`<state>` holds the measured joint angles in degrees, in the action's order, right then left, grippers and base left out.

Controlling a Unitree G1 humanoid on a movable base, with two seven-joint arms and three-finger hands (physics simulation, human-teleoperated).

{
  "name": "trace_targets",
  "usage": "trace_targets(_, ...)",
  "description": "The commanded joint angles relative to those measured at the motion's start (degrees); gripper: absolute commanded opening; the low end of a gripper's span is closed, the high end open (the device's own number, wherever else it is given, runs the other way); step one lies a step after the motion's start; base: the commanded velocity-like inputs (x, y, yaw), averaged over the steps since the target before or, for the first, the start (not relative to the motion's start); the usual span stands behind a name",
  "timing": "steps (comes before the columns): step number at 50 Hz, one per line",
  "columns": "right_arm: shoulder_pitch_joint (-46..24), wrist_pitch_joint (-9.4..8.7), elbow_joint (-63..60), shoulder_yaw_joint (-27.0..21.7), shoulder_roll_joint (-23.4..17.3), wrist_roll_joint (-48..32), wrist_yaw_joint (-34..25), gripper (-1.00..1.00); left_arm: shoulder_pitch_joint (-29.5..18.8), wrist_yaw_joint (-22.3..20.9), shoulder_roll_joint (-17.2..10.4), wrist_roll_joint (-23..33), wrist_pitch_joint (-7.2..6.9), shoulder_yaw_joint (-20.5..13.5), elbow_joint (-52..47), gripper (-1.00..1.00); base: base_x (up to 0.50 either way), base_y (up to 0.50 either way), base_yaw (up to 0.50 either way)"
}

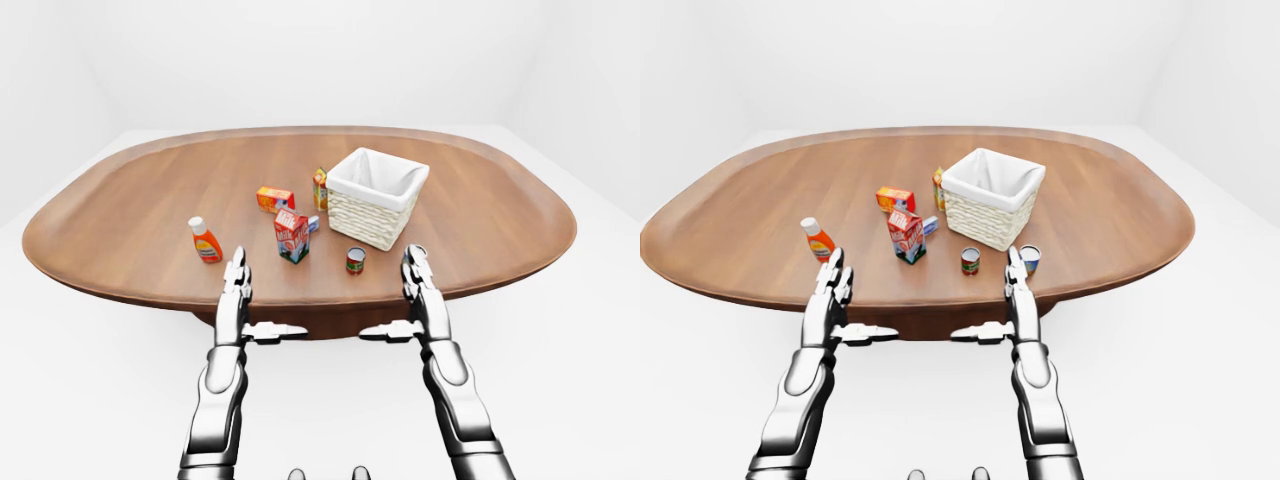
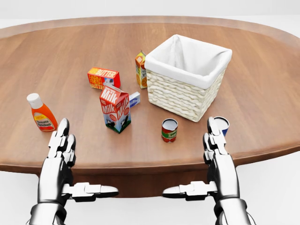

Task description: Pick up the alphabet soup, and put it in the basket.

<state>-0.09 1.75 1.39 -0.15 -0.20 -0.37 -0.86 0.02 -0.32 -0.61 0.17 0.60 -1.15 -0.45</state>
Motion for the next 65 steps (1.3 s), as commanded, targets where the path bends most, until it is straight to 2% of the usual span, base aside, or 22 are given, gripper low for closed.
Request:
trace_targets(1,-0.32,3.25,3.98,0.33,-0.23,-1.68,-1.26,1.0,0.16,-0.94,-0.97,0.04,0.87,-2.09,-1.12,1.0,0.0,0.0,0.0)
trace_targets(6,-0.54,3.25,4.82,0.48,-0.13,-2.09,-1.17,1.0,-0.54,-1.21,-1.07,-0.3,1.52,-2.31,0.56,1.0,0.0,0.0,0.0)
trace_targets(14,1.04,3.25,0.11,0.77,0.04,-1.63,-1.49,1.0,0.34,-1.66,-1.05,-1.09,1.28,-2.53,-2.24,1.0,0.0,0.0,0.0)
trace_targets(17,2.59,3.25,-4.64,0.8,-0.1,-1.92,-1.35,1.0,1.46,-1.86,-1.09,-2.35,0.03,-3.26,-6.75,1.0,0.0,0.0,0.0)
trace_targets(19,3.18,2.55,-6.63,0.65,-0.09,-1.58,-1.47,1.0,2.16,-2.05,-1.01,-2.65,-0.72,-3.34,-8.89,1.0,0.0,0.0,0.0)
trace_targets(20,3.2,2.52,-6.71,0.64,-0.08,-1.57,-1.48,1.0,2.18,-2.06,-0.99,-2.64,-0.74,-3.35,-8.96,1.0,0.0,0.0,0.0)
trace_targets(21,4.04,1.59,-9.39,0.6,-0.1,-1.38,-1.54,1.0,3.39,-1.8,-0.94,-1.97,-0.18,-3.27,-12.05,1.0,0.0,0.0,0.0)
trace_targets(22,4.38,1.21,-10.38,0.59,-0.05,-1.39,-1.42,1.0,3.85,-1.84,-0.87,-1.87,-0.22,-3.36,-13.26,1.0,0.0,0.0,0.0)
trace_targets(25,5.43,0.38,-13.44,0.6,-0.02,-1.42,-1.32,1.0,5.6,-2.37,-0.65,-3.04,-1.77,-4.29,-18.81,1.0,0.0,0.0,0.0)
trace_targets(28,6.16,-0.06,-15.74,0.49,0.01,-1.04,-1.4,1.0,6.14,-2.81,-0.6,-4.11,-2.19,-5.53,-21.1,1.0,0.0,0.0,0.0)
trace_targets(31,6.54,0.7,-17.4,0.09,0.13,-1.41,-0.47,1.0,6.15,-3.06,-0.6,-4.96,-2.53,-6.65,-22.35,1.0,0.0,0.0,0.0)
trace_targets(33,7.07,0.31,-18.65,0.16,0.09,-1.1,-0.72,1.0,6.23,-3.25,-0.55,-5.46,-2.8,-7.1,-23.07,1.0,0.0,0.0,0.0)
trace_targets(37,7.33,1.11,-19.35,0.01,0.08,-1.4,-0.36,1.0,7.2,-3.42,-0.27,-6.07,-3.34,-7.48,-25.87,1.0,0.0,0.0,0.0)
trace_targets(42,7.84,1.4,-21.11,-0.43,0.07,-0.62,-0.59,1.0,8.01,-3.86,0.05,-6.67,-2.98,-7.99,-27.92,1.0,0.0,0.0,0.0)
trace_targets(45,8.07,1.22,-22.1,-0.58,0.14,-0.17,-0.68,1.0,8.18,-4.16,0.12,-7.19,-3.24,-8.24,-28.65,1.0,0.0,0.0,0.0)
trace_targets(53,8.07,2.3,-22.0,-0.71,0.16,0.09,-0.75,1.0,8.49,-4.51,0.27,-8.42,-4.08,-9.07,-30.47,1.0,0.0,0.0,0.0)
trace_targets(56,8.27,2.08,-22.57,-0.61,0.21,0.35,-0.85,1.0,8.44,-4.53,0.42,-8.26,-3.57,-8.78,-29.95,1.0,0.0,0.0,0.0)
trace_targets(60,8.32,1.68,-23.12,-0.69,0.23,0.88,-0.97,1.0,8.46,-4.52,0.32,-8.68,-4.03,-9.06,-30.6,1.0,0.0,0.0,0.0)
trace_targets(63,8.17,2.14,-22.57,-0.7,0.22,0.98,-1.03,1.0,8.14,-4.76,0.34,-9.0,-3.87,-8.97,-29.63,1.0,0.0,0.0,0.0)
trace_targets(65,8.17,2.19,-22.47,-0.7,0.21,1.19,-1.14,1.0,8.06,-4.75,0.29,-9.47,-4.39,-9.01,-29.77,1.0,0.0,0.0,0.0)
